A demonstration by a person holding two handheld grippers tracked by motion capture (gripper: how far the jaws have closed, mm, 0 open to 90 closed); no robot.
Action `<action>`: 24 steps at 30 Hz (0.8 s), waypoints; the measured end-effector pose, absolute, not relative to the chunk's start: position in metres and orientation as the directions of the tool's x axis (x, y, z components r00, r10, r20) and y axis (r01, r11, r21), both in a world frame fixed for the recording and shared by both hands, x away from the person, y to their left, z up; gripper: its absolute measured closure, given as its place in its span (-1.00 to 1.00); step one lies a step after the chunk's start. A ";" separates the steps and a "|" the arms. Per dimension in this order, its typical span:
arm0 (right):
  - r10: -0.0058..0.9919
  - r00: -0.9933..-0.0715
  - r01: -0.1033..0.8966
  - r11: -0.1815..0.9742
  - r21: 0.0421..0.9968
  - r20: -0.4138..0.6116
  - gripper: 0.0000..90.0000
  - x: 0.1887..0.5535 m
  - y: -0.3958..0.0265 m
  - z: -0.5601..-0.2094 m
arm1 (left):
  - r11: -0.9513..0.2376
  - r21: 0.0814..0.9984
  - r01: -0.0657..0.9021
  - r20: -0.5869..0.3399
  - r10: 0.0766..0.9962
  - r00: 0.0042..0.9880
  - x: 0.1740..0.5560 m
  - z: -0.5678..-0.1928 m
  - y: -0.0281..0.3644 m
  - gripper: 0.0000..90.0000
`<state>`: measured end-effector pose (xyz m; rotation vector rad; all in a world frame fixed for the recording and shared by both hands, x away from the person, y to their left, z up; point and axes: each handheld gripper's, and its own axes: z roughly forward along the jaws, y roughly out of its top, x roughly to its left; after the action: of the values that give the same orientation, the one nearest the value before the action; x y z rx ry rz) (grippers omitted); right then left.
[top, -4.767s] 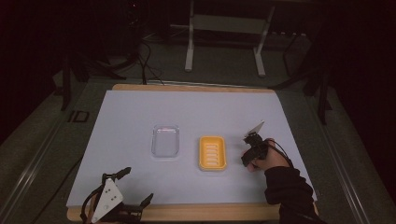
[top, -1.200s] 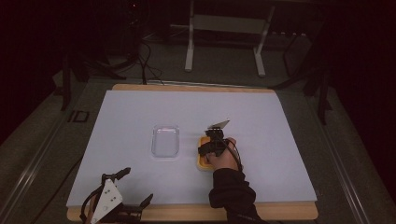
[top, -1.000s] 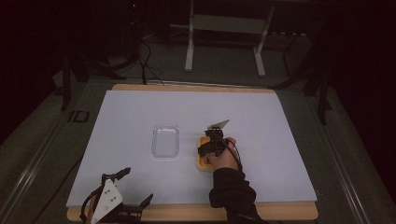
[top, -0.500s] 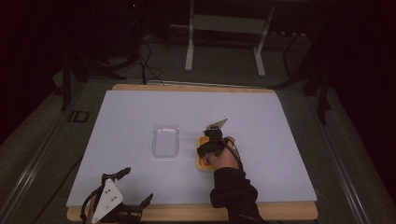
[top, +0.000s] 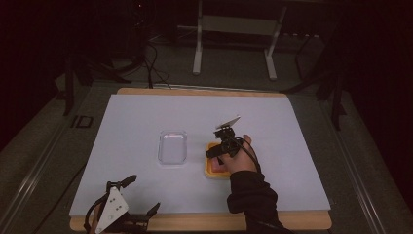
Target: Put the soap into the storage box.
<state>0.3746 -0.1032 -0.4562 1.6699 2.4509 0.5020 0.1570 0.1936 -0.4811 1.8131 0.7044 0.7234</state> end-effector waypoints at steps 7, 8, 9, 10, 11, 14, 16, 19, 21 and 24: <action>0.880 -0.462 0.830 0.385 0.404 0.110 -0.74 0.375 -0.120 -0.444 | -0.318 0.938 0.135 0.158 0.742 0.652 0.157 -0.481 0.193 -0.99; 0.871 -0.478 0.821 0.398 0.410 0.112 -0.75 0.375 -0.122 -0.443 | -0.317 0.939 0.135 0.157 0.742 0.652 0.157 -0.481 0.193 -0.99; 0.866 -0.487 0.815 0.402 0.417 0.116 -0.75 0.375 -0.124 -0.443 | -0.318 0.938 0.136 0.157 0.742 0.652 0.157 -0.482 0.193 -0.99; 0.859 -0.497 0.809 0.409 0.422 0.120 -0.75 0.374 -0.127 -0.442 | -0.318 0.938 0.135 0.157 0.742 0.652 0.158 -0.482 0.193 -0.99; 0.855 -0.503 0.806 0.413 0.425 0.122 -0.75 0.374 -0.128 -0.442 | -0.320 0.938 0.136 0.158 0.741 0.653 0.158 -0.482 0.193 -0.99; 0.846 -0.520 0.795 0.429 0.428 0.118 -0.75 0.373 -0.135 -0.440 | -0.319 0.938 0.139 0.156 0.742 0.653 0.158 -0.482 0.192 -0.99; 0.843 -0.525 0.793 0.436 0.426 0.114 -0.74 0.372 -0.140 -0.439 | -0.320 0.937 0.138 0.158 0.743 0.651 0.158 -0.482 0.193 -0.99; 0.846 -0.523 0.790 0.435 0.433 0.106 -0.74 0.370 -0.149 -0.436 | -0.319 0.937 0.141 0.156 0.744 0.649 0.158 -0.483 0.193 -0.99; 0.842 -0.529 0.786 0.440 0.435 0.105 -0.74 0.368 -0.155 -0.433 | -0.320 0.936 0.142 0.156 0.745 0.649 0.158 -0.483 0.193 -0.99; 0.840 -0.533 0.778 0.438 0.450 0.105 -0.74 0.365 -0.166 -0.428 | -0.324 0.935 0.146 0.157 0.745 0.649 0.158 -0.483 0.193 -0.99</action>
<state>0.3646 -0.1657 -0.4280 1.4425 2.5477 0.6881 0.1585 0.1932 -0.4831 1.8293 0.7107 0.7215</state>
